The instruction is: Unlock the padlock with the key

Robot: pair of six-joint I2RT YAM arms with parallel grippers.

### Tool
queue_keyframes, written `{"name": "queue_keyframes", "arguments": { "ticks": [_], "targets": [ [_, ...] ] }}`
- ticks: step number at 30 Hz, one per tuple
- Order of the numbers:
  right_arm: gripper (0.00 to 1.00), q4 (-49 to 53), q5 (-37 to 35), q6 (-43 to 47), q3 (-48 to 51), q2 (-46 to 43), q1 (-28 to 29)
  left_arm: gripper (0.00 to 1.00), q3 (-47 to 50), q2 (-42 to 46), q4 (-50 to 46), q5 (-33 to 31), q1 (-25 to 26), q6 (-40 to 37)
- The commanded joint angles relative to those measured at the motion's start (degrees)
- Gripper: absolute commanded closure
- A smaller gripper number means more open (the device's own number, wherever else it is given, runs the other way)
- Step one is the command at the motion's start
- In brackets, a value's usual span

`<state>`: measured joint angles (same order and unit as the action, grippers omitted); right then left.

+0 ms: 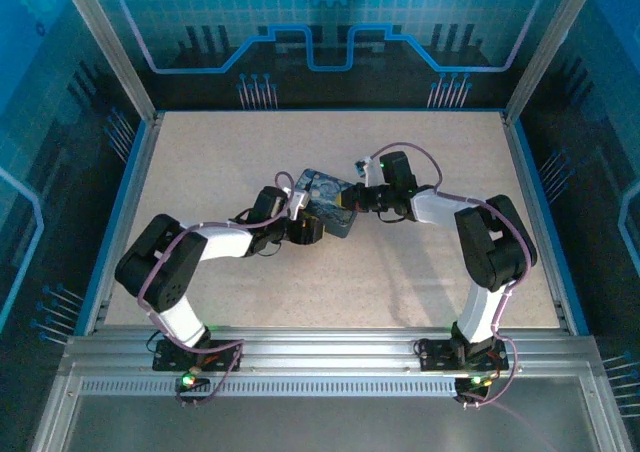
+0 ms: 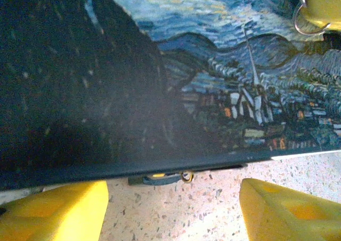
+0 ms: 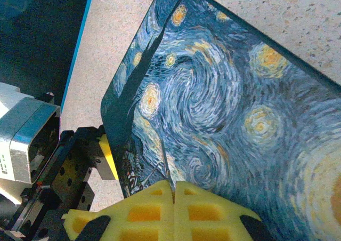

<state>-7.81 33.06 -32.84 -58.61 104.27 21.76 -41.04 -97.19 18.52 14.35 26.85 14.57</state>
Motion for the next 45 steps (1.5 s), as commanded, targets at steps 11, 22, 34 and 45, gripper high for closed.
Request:
{"name": "queue_keyframes", "arguments": {
  "ticks": [11, 22, 34, 45],
  "targets": [
    [1.00, 5.3, -2.8, 0.1, 0.6, 3.1, 1.7, 0.39, 0.4, -3.5, 3.6, -0.3, 0.2, -1.4],
    [1.00, 5.6, -3.2, 0.1, 0.6, 2.9, 2.2, 0.46, -0.3, -5.2, 4.6, 0.1, 0.4, -0.7],
    [1.00, 5.7, -3.3, 0.1, 0.4, 3.0, 2.6, 0.53, -1.4, -5.8, 4.0, 0.1, 1.6, -0.7],
    [0.99, 5.5, -3.2, 0.1, 0.6, 3.1, 2.7, 0.57, -3.8, -6.7, 2.6, -0.4, 3.6, -0.8]
  ]
}}
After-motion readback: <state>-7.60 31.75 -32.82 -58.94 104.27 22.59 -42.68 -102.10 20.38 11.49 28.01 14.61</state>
